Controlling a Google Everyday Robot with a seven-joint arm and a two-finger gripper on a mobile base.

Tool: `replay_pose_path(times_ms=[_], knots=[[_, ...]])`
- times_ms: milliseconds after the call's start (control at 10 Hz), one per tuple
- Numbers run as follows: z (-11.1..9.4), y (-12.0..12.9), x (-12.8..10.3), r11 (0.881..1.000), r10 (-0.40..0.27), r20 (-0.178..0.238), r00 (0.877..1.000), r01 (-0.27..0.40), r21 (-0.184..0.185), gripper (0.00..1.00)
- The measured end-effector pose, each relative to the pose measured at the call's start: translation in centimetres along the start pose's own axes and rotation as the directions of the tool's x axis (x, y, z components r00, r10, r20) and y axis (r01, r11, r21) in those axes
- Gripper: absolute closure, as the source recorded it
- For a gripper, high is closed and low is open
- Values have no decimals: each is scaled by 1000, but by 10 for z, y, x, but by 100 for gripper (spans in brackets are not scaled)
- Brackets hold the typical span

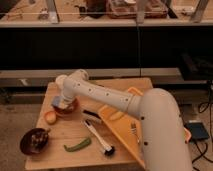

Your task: Wipe red bowl with sponge

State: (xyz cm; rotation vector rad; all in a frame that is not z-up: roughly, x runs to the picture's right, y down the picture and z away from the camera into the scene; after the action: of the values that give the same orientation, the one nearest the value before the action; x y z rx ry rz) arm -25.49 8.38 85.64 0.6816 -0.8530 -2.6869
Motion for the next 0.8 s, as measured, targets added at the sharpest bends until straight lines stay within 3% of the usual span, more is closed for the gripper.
replay_pose_path(times_ms=[300, 500, 800], knots=[[-10, -14, -23, 1000, 20, 16, 1000, -20, 2, 100], [-28, -12, -47, 998, 52, 26, 998, -52, -30, 100], [-60, 0, -64, 993, 87, 34, 996, -83, -86, 100]])
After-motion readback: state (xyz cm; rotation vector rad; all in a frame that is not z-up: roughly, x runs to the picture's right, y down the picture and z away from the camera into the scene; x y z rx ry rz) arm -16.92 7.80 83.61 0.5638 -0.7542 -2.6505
